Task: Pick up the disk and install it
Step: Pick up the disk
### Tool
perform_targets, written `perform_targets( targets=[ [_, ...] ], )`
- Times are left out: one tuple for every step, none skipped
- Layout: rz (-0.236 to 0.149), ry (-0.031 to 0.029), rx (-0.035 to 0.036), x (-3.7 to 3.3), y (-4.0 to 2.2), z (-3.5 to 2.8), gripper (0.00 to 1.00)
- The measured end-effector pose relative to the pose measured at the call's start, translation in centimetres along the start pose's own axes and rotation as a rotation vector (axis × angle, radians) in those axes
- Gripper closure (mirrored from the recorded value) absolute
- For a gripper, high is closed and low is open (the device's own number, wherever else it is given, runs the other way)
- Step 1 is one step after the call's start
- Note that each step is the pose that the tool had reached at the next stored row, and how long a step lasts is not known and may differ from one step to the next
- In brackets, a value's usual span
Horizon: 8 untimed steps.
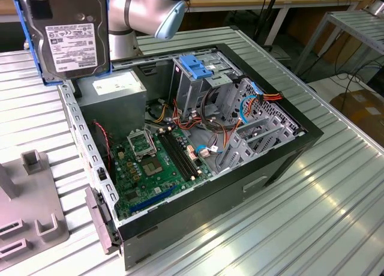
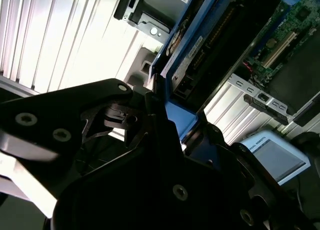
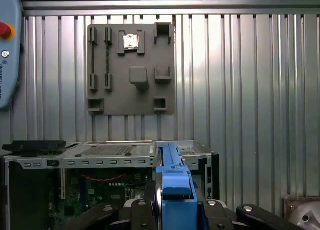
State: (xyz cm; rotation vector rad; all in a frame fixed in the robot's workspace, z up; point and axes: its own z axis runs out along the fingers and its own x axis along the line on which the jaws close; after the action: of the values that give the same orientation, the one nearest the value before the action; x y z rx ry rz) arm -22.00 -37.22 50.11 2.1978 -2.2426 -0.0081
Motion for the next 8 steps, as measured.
perform_targets(
  targets=[
    [0.0, 0.0, 0.0001, -0.01, -0.37, 0.01, 0.63],
    [0.0, -0.0001, 0.0001, -0.02, -0.98, 0.02, 0.63],
    [0.0, -0.0001, 0.0001, -0.03, -1.42, 0.02, 0.63],
    [0.0, 0.0, 0.0, -0.04, -1.93, 0.02, 0.63],
    [0.0, 0.0, 0.0, -0.05, -2.28, 0.03, 0.63],
    [0.0, 0.0, 0.0001, -0.05, -2.67, 0.03, 0.63],
    [0.0, 0.0, 0.0, -0.07, -3.19, 0.03, 0.63],
    [0.0, 0.0, -0.0001, -0.07, -3.5, 0.03, 0.63]
  ],
)
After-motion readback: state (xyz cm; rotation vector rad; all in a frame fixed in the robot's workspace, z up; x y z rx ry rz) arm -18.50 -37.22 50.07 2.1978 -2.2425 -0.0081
